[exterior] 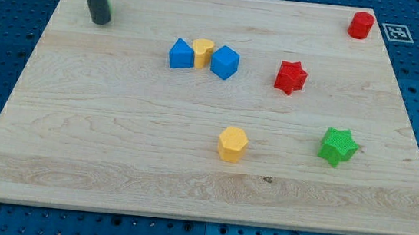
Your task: Push your arm to the bottom of the blue cube
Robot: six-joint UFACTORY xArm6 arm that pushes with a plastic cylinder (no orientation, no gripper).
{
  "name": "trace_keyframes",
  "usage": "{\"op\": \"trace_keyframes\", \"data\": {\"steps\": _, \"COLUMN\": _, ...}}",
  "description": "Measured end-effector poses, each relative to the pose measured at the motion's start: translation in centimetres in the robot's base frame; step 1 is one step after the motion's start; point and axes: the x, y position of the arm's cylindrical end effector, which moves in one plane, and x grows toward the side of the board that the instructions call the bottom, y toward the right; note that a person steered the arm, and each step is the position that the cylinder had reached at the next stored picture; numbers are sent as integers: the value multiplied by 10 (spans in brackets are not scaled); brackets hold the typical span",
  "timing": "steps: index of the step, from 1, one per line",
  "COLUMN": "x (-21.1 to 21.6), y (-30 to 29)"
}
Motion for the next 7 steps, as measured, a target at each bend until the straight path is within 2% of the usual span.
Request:
{"op": "trace_keyframes", "data": {"steps": 2, "x": -38, "y": -16}}
{"op": "trace_keyframes", "data": {"steps": 3, "x": -41, "y": -16}}
{"op": "trace_keyframes", "data": {"steps": 7, "x": 16, "y": -11}}
